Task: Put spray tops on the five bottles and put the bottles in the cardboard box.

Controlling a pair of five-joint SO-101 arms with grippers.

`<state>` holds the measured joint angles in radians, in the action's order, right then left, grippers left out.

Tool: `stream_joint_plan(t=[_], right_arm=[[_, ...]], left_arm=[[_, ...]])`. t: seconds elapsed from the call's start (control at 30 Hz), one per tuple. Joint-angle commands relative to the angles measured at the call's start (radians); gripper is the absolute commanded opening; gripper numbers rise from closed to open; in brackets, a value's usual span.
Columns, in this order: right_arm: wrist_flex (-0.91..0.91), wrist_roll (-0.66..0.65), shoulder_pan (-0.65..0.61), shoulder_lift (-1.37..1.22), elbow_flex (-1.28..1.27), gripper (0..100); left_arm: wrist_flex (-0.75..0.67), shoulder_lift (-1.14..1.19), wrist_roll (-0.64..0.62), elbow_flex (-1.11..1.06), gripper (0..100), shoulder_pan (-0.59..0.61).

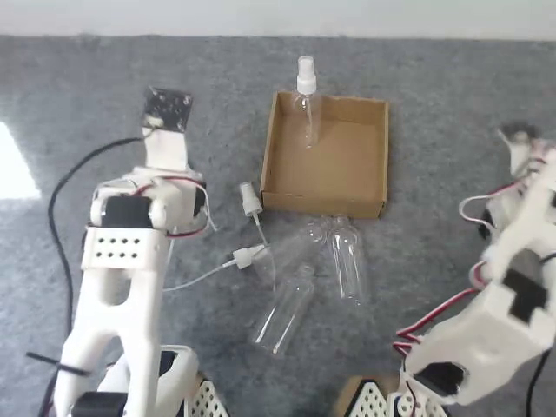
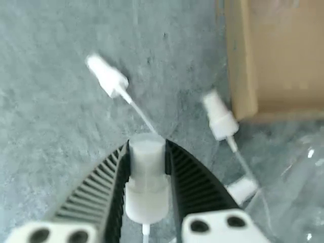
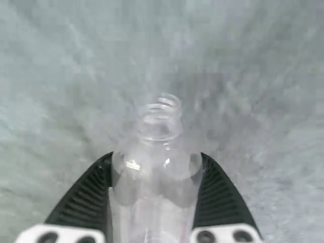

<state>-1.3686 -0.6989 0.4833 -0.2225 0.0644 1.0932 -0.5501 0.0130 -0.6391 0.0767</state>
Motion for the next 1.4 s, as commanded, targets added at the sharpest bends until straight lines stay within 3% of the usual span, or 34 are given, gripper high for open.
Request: stream_joint_plan(t=[0.0, 0.13, 0.33, 0.5, 0.67, 0.9, 1.07, 1.37], right_arm=[[-0.030, 0.157, -0.176, 0.283, 0.049, 0.5], [-0.001, 0.299, -0.403, 0.521, -0.066, 0.5], [0.243, 0.419, -0.773, 0.746, -0.381, 0.5], [0.498, 0.476, -0.975, 0.860, -0.623, 0.5], [0.688, 0.486, -1.136, 0.917, -0.784, 0.5], [0.819, 0.479, -1.239, 0.920, -0.868, 0.6], [0.846, 0.479, -1.305, 0.931, -0.944, 0.6], [1.142, 0.486, -1.323, 0.972, -1.114, 0.6]], left_arm=[[0.084, -0.046, -0.025, 0.171, 1, 0.006], [0.196, -0.046, -0.026, 0.337, 1, 0.006], [0.272, -0.117, -0.123, 0.507, 1, 0.003], [0.229, -0.258, -0.140, 0.521, 1, 0.003], [0.118, -0.318, -0.290, 0.521, 1, 0.002], [-0.043, -0.324, -0.482, 0.516, 1, 0.003], [-0.092, -0.325, -0.486, 0.522, 1, -0.002], [-0.107, -0.319, -0.505, 0.435, 1, -0.003]])
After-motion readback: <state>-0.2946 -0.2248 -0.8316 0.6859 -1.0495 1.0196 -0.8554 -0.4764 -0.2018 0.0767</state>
